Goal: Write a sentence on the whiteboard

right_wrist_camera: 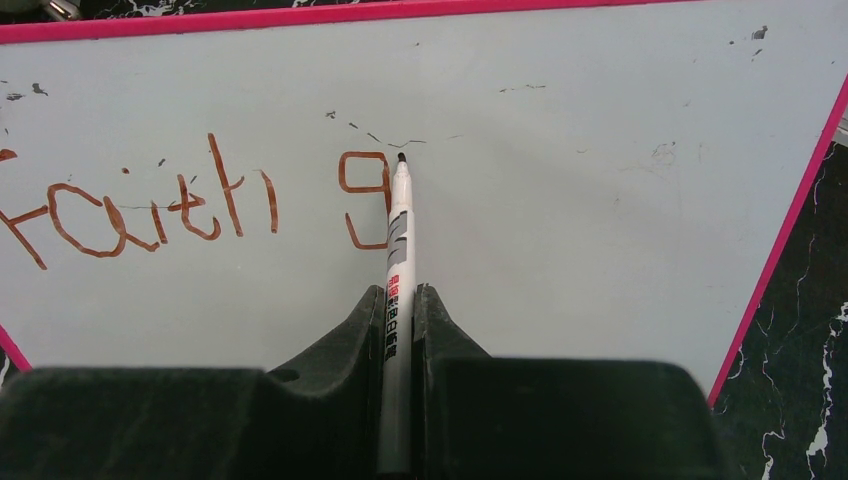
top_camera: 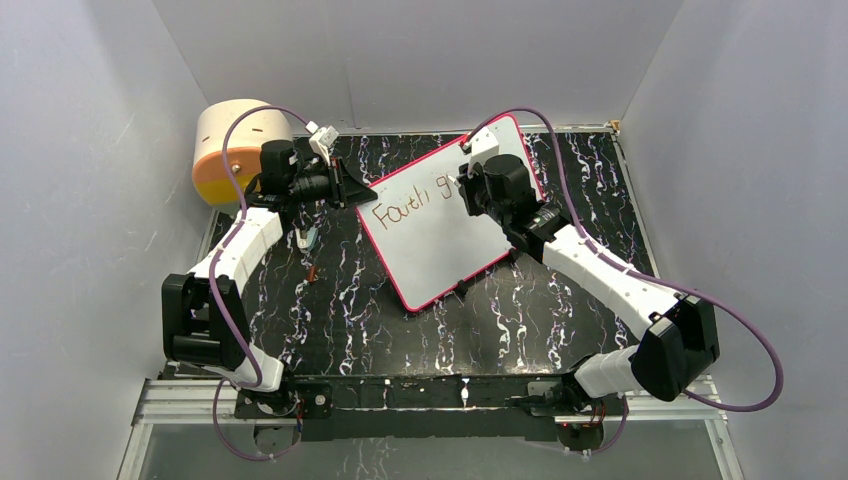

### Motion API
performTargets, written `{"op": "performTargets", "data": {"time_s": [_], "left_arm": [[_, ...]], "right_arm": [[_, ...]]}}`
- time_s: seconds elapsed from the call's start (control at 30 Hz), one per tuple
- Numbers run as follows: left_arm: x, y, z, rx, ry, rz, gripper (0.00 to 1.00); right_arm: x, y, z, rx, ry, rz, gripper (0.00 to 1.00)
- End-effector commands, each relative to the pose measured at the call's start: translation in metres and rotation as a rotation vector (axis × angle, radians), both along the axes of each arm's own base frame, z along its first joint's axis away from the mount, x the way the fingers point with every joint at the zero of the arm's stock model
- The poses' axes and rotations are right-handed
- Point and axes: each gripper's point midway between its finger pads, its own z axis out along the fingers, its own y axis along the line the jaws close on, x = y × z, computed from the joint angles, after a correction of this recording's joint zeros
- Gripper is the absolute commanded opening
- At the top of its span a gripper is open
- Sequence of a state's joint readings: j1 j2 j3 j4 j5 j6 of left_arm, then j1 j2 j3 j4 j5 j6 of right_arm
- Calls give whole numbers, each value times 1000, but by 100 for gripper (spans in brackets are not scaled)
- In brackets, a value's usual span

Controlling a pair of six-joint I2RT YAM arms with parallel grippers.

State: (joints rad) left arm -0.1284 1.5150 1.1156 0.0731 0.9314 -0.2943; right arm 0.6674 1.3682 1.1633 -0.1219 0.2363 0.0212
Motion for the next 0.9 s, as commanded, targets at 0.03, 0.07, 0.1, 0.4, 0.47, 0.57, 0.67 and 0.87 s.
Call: {"op": "performTargets", "data": {"time_s": [0.03,0.07,0.1,0.4,0.47,0.57,0.67,0.87], "left_arm": [[-2,0,-34,79,83,26,0],[-2,0,-34,79,84,25,0],[-2,0,-34,78,83,25,0],[-1,0,-35,81,84,26,0],[-2,0,-35,81,84,26,0],[-2,0,-35,80,83,26,0],[-1,0,-35,81,85,27,0],[-1,0,-36,81,87,26,0]], "right_arm": [[6,0,18,22,-33,-12,0],[5,-1,16,18,-25,-10,0],[4,-1,15,16,-19,-6,0],[-5,-7,2,-13,19,-8,0],[-6,-8,0,-17,24,-8,0],[-7,-9,-1,-19,29,-10,0],[-7,-12,0,-19,25,-18,0],[-8,-15,-1,-33,25,-27,0]]}}
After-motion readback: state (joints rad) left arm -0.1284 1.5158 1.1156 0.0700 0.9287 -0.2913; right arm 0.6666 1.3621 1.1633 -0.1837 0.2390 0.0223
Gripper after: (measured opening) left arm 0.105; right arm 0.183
